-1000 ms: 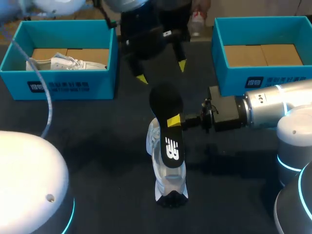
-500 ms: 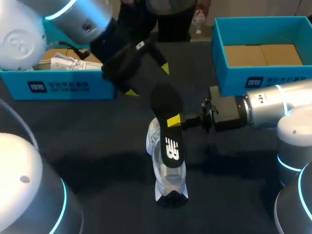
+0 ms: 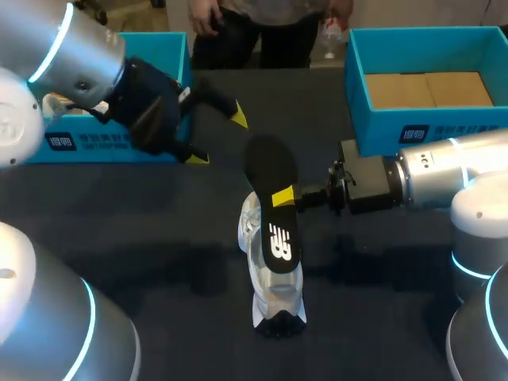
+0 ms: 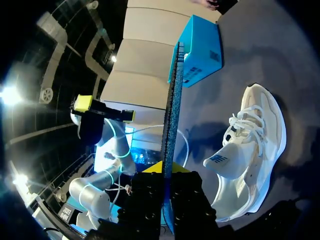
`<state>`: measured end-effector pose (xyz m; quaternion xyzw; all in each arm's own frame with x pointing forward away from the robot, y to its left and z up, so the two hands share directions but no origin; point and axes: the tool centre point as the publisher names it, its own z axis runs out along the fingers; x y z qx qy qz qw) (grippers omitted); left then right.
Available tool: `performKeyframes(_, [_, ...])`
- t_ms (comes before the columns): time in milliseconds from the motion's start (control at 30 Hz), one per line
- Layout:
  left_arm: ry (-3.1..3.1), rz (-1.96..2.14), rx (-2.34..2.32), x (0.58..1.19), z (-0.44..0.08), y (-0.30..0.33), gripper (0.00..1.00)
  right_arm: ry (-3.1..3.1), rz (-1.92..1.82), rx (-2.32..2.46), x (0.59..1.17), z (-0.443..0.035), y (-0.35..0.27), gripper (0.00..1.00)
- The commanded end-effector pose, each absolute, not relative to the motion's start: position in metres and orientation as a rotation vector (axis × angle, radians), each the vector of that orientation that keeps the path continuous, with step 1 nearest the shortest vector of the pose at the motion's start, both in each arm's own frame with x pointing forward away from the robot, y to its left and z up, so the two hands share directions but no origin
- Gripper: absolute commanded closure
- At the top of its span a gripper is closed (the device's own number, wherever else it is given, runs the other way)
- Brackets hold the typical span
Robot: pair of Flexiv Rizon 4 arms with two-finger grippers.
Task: Take the shoe out of the shoebox, open the shoe tongue, remove and reinsert the insole, then place the shoe into the shoebox
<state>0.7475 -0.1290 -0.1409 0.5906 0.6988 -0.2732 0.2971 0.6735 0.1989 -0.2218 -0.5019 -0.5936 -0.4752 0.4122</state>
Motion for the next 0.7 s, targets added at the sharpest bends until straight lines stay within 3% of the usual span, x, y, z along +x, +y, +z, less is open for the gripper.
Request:
performKeyframes(33, [1.680, -0.865, 1.413, 0.743, -0.146, -0.127, 0.00, -1.493, -1.197, -1.265, 0.673, -0.223, 0.201, 1.00])
performKeyframes(233, [1.583, -0.895, 1.355, 0.745, -0.175, -0.122, 0.00, -1.493, -1.197, -1.265, 0.673, -0.223, 0.201, 1.00])
performKeyframes(700, [1.461, -0.925, 1.353, 0.739, -0.190, -0.121, 0.00, -1.493, -1.197, -1.265, 0.673, -0.223, 0.201, 1.00])
